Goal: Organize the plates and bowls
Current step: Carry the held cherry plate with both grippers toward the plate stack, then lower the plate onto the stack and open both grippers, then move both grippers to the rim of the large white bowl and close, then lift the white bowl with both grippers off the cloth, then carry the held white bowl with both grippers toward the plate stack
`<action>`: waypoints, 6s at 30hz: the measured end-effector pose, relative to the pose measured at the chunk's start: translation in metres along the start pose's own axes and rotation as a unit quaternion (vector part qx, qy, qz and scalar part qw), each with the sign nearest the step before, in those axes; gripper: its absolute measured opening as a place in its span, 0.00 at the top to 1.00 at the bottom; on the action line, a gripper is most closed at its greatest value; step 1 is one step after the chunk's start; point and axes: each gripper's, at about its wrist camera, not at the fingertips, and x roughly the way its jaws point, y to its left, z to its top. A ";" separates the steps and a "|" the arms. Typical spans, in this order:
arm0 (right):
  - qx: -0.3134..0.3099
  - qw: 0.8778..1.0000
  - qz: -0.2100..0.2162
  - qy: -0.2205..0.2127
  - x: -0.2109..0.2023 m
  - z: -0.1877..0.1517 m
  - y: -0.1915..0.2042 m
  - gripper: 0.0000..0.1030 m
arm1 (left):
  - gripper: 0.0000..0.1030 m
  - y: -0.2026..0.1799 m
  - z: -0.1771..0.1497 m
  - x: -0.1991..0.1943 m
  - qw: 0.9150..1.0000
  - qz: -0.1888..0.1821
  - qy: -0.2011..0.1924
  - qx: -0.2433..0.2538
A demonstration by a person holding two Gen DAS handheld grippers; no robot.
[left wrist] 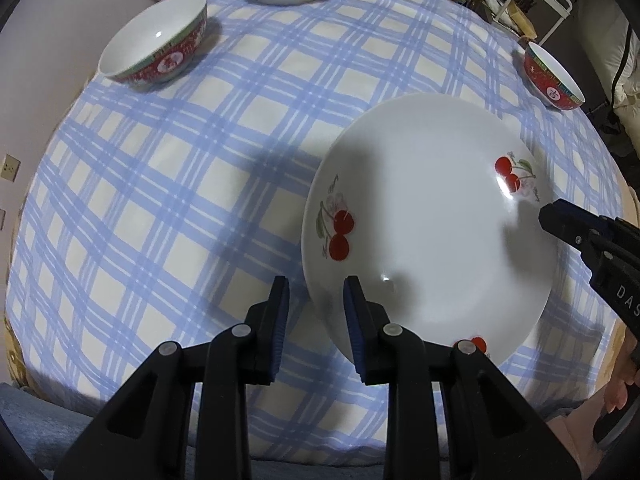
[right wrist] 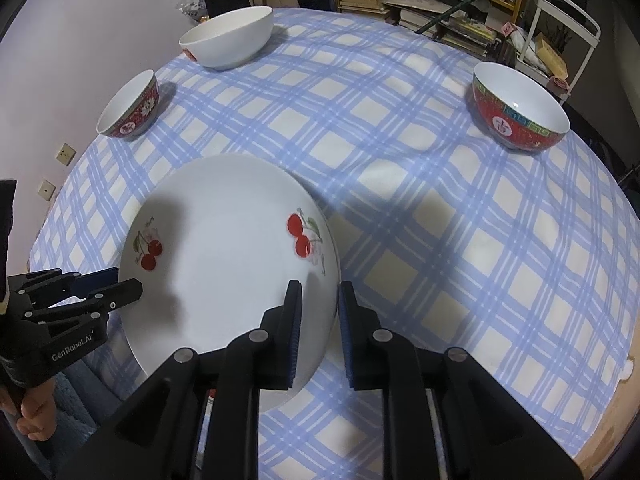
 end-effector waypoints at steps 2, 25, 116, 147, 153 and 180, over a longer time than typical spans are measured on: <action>0.000 1.000 0.006 -0.007 -0.002 0.003 0.000 0.66 | 0.70 0.000 0.001 -0.006 1.000 0.006 -0.010 0.004; -0.007 0.989 0.035 -0.141 -0.015 0.132 0.011 0.09 | 0.22 0.084 0.140 -0.063 0.988 0.074 -0.129 -0.040; 0.101 0.990 0.090 -0.036 -0.008 0.094 -0.065 0.82 | 0.88 -0.080 0.156 -0.028 0.997 -0.052 -0.050 0.034; 0.165 0.986 0.019 -0.005 -0.020 0.011 -0.146 0.86 | 0.85 -0.174 0.101 0.002 0.993 -0.057 -0.004 0.106; 0.157 0.987 0.025 -0.038 -0.038 0.015 -0.146 0.84 | 0.81 -0.171 0.111 -0.017 0.993 -0.042 -0.025 0.103; 0.208 0.964 -0.010 -0.168 -0.061 0.099 -0.207 0.08 | 0.26 -0.209 0.225 -0.021 0.989 -0.041 -0.104 0.095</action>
